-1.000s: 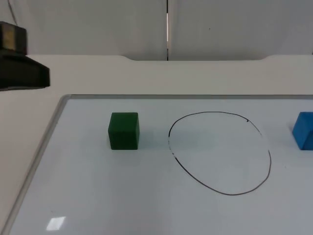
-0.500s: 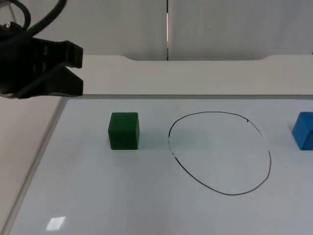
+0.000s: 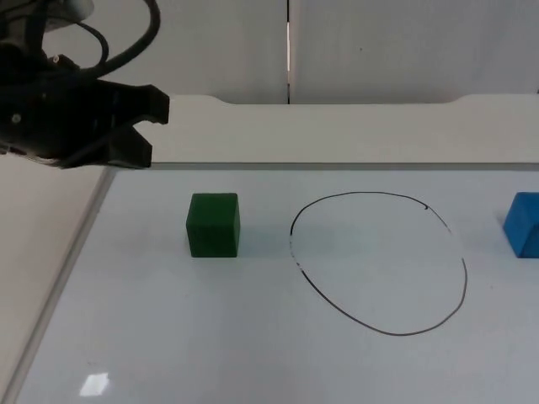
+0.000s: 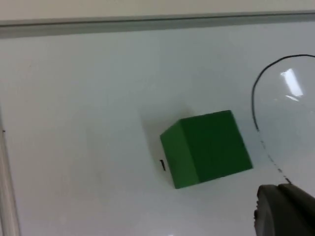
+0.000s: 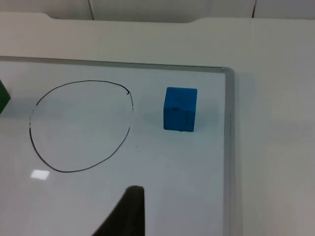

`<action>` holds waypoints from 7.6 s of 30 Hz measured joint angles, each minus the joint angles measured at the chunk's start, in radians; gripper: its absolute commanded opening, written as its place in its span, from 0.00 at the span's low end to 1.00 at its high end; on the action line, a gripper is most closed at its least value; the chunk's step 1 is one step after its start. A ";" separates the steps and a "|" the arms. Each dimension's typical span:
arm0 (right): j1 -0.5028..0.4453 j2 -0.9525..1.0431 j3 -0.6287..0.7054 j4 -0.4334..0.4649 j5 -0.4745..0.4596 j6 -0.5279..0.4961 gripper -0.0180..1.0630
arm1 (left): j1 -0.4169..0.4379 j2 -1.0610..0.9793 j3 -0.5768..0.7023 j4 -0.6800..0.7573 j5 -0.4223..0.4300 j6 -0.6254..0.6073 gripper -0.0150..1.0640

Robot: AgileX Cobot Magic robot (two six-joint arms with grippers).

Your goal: Push the two cubes into the marked area.

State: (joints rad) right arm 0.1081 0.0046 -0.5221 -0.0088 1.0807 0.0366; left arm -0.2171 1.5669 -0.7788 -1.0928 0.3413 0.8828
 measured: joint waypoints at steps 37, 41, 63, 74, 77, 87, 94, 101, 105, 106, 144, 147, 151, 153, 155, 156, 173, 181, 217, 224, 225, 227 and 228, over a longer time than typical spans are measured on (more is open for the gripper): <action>0.000 0.000 0.000 0.000 0.000 0.000 0.99 | -0.011 0.442 -0.205 0.002 -0.145 0.006 0.01; 0.000 0.000 0.000 0.000 0.000 0.000 0.99 | -0.039 0.469 -0.215 0.002 -0.154 0.009 0.01; 0.000 0.000 0.000 0.002 0.000 -0.004 0.99 | -0.086 0.484 -0.218 -0.011 -0.156 0.003 0.01; 0.000 0.000 0.000 0.009 0.000 -0.003 0.99 | -0.139 0.484 -0.218 -0.026 -0.169 0.001 0.01; 0.000 0.000 0.000 0.009 0.000 -0.003 0.99 | -0.139 0.484 -0.218 -0.029 -0.171 0.001 0.01; 0.000 0.000 0.000 0.009 0.000 -0.003 0.99 | -0.157 0.484 -0.218 -0.054 -0.176 -0.009 0.01; 0.000 0.000 0.000 0.009 0.000 -0.003 0.99 | -0.186 0.484 -0.218 -0.056 -0.193 -0.009 0.01; 0.000 0.000 0.000 0.009 0.000 -0.003 0.99 | -0.186 0.484 -0.218 -0.062 -0.197 -0.009 0.01; 0.000 0.000 0.000 0.009 0.000 -0.003 0.99 | -0.186 0.484 -0.218 -0.068 -0.197 -0.009 0.01; 0.000 0.000 0.000 0.009 0.000 -0.003 0.99 | -0.186 0.484 -0.218 -0.072 -0.197 -0.009 0.01; 0.000 0.000 0.000 0.009 0.000 -0.003 0.99 | -0.285 0.484 -0.230 -0.111 -0.218 -0.016 0.01; 0.000 0.000 0.000 0.009 0.000 -0.003 0.99 | -0.301 0.484 -0.230 -0.113 -0.231 -0.016 0.01; 0.000 0.000 0.000 0.009 0.000 -0.003 0.99 | -0.315 0.484 -0.230 -0.115 -0.236 -0.016 0.01; 0.000 0.000 0.000 0.009 0.000 -0.003 0.99 | -0.315 0.484 -0.230 -0.117 -0.236 -0.016 0.01; 0.000 0.000 0.000 0.009 0.000 -0.003 0.99 | -0.315 0.484 -0.230 -0.119 -0.241 -0.016 0.01; 0.000 0.000 0.000 0.009 0.000 -0.003 0.99 | -0.315 0.484 -0.230 -0.119 -0.243 -0.016 0.01; 0.000 0.000 0.000 0.009 0.000 -0.003 0.99 | -0.376 0.486 -0.280 -0.121 -0.251 -0.018 0.01; 0.000 0.000 0.000 0.009 0.000 -0.003 0.99 | -0.398 0.508 -0.287 -0.121 -0.251 -0.018 0.01; 0.000 0.000 0.000 0.009 0.002 -0.003 0.99 | -0.234 0.301 -0.316 0.104 -0.032 -0.042 0.01; 0.000 0.000 0.000 0.009 0.002 -0.003 0.99 | -0.164 0.048 -0.316 0.320 0.018 -0.195 0.01; 0.000 0.000 0.000 0.009 0.002 -0.003 0.99 | -0.164 0.019 -0.316 0.369 0.024 -0.231 0.01; 0.000 0.000 0.000 0.009 0.002 -0.003 0.99 | -0.164 -0.013 -0.316 0.409 0.032 -0.260 0.01; 0.000 0.000 0.000 0.009 0.002 -0.003 0.99 | -0.164 -0.042 -0.316 0.450 0.041 -0.295 0.01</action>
State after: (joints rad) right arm 0.1081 0.0046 -0.5221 0.0000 1.0824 0.0340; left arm -0.3815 1.5249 -1.0948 -0.6424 0.3827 0.5876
